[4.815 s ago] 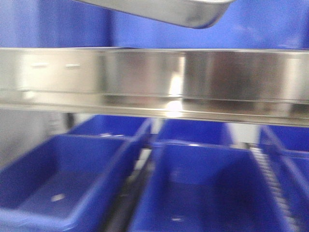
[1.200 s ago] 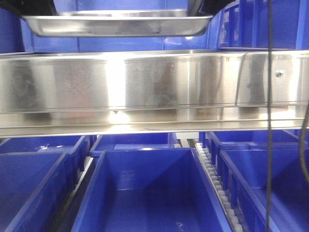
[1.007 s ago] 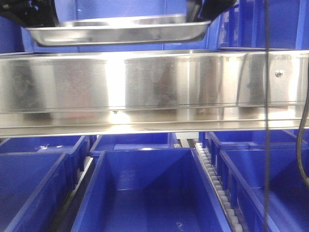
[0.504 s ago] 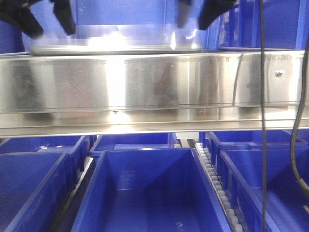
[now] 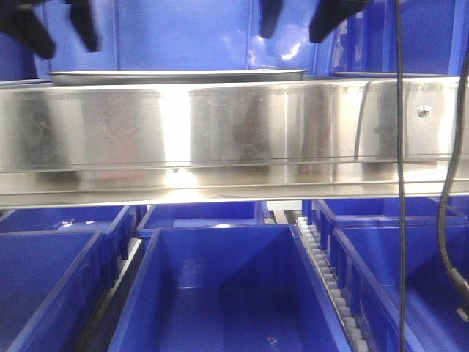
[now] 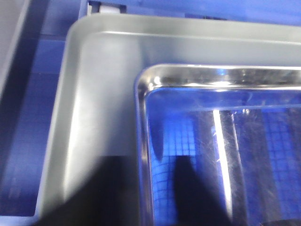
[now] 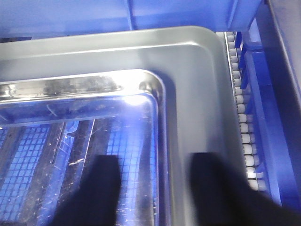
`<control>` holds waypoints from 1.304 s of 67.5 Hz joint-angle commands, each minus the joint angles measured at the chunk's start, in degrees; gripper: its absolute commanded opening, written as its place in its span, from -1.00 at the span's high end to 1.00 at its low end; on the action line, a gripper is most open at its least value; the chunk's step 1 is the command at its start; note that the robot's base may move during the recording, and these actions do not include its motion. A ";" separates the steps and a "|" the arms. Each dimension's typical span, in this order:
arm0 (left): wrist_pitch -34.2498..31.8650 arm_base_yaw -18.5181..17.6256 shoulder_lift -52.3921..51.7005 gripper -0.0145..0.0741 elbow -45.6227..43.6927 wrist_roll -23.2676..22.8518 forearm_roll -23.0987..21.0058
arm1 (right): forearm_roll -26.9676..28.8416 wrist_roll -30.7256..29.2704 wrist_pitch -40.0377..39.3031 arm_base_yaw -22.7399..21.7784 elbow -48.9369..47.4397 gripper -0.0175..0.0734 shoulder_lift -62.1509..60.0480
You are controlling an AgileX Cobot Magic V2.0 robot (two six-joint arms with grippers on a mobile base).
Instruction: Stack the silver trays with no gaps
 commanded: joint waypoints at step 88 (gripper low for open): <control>-31.04 -6.47 -73.54 0.69 50.22 -0.10 8.63 | -8.93 -5.15 -39.60 9.64 50.84 0.63 -59.05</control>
